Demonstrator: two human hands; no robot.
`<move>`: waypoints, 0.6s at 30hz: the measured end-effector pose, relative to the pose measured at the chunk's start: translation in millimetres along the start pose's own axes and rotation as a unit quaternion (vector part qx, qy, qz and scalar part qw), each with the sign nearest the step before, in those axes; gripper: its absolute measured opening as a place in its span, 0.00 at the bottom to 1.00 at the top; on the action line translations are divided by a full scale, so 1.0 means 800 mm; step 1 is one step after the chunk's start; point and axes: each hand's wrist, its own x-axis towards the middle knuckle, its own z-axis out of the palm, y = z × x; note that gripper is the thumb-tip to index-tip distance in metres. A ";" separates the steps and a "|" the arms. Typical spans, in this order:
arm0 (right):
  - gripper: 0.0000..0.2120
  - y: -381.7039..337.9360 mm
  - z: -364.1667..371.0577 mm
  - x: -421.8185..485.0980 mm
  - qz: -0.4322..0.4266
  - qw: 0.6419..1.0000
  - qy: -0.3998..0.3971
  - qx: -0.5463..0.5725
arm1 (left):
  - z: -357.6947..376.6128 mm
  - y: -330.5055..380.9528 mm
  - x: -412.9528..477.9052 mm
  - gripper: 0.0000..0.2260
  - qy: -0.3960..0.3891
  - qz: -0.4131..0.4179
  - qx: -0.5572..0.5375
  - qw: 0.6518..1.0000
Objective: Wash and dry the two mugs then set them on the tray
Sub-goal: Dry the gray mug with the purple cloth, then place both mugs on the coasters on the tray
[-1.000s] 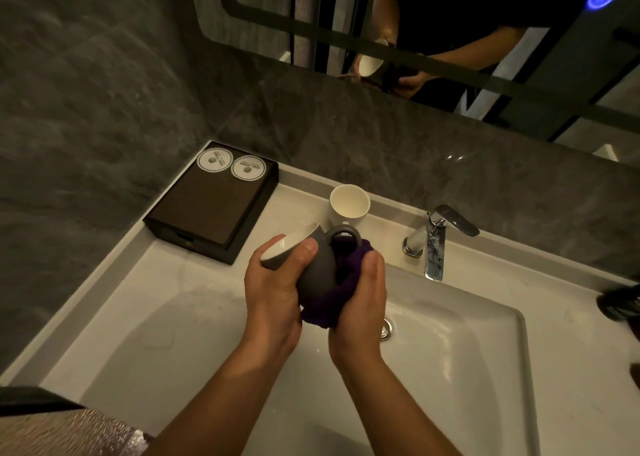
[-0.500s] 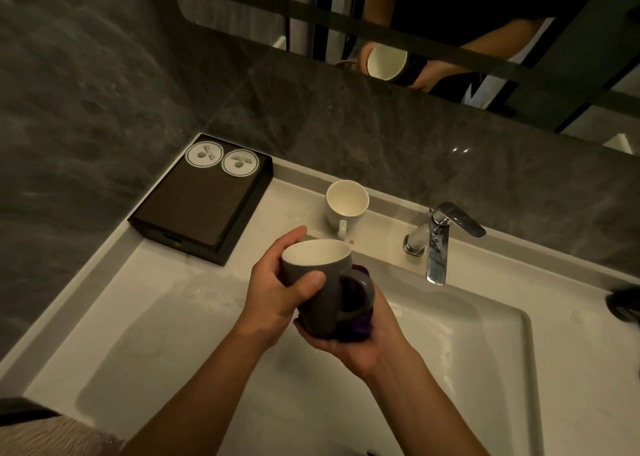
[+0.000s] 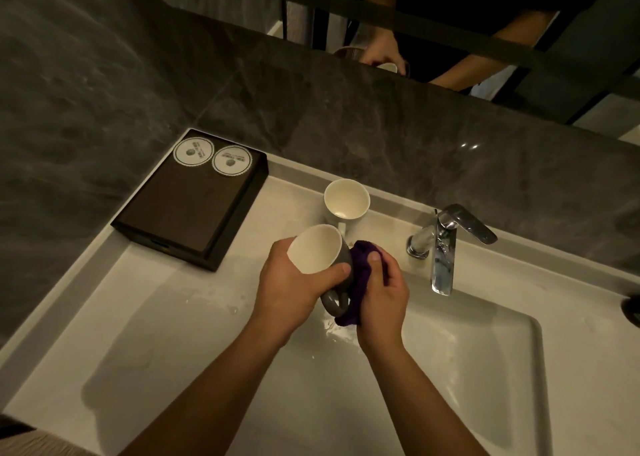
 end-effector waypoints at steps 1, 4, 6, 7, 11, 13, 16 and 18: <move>0.09 0.005 -0.001 0.008 0.000 1.000 0.004 -0.024 | 0.001 -0.002 0.008 0.32 0.016 0.000 0.000 1.000; 0.11 0.017 -0.010 0.035 -0.031 0.995 0.007 -0.099 | -0.003 -0.005 0.038 0.35 0.048 0.003 0.009 0.999; 0.13 0.021 -0.016 0.059 -0.092 0.979 0.007 -0.181 | -0.010 -0.008 0.060 0.38 0.058 0.010 0.040 0.997; 0.15 0.022 -0.016 0.072 -0.125 0.967 0.002 -0.224 | -0.014 -0.011 0.071 0.39 0.063 0.015 0.057 0.996; 0.18 0.025 -0.010 0.121 -0.198 0.915 -0.010 -0.353 | -0.028 -0.028 0.107 0.45 0.083 0.029 0.092 0.992; 0.18 0.030 -0.006 0.140 -0.208 0.895 0.000 -0.394 | -0.031 -0.034 0.120 0.43 0.081 0.043 0.102 0.990; 0.18 0.037 -0.001 0.158 -0.226 0.872 -0.005 -0.434 | -0.032 -0.043 0.133 0.42 0.079 0.054 0.112 0.989; 0.18 0.041 0.001 0.164 -0.237 0.861 -0.020 -0.449 | -0.033 -0.047 0.139 0.42 0.077 0.050 0.112 0.990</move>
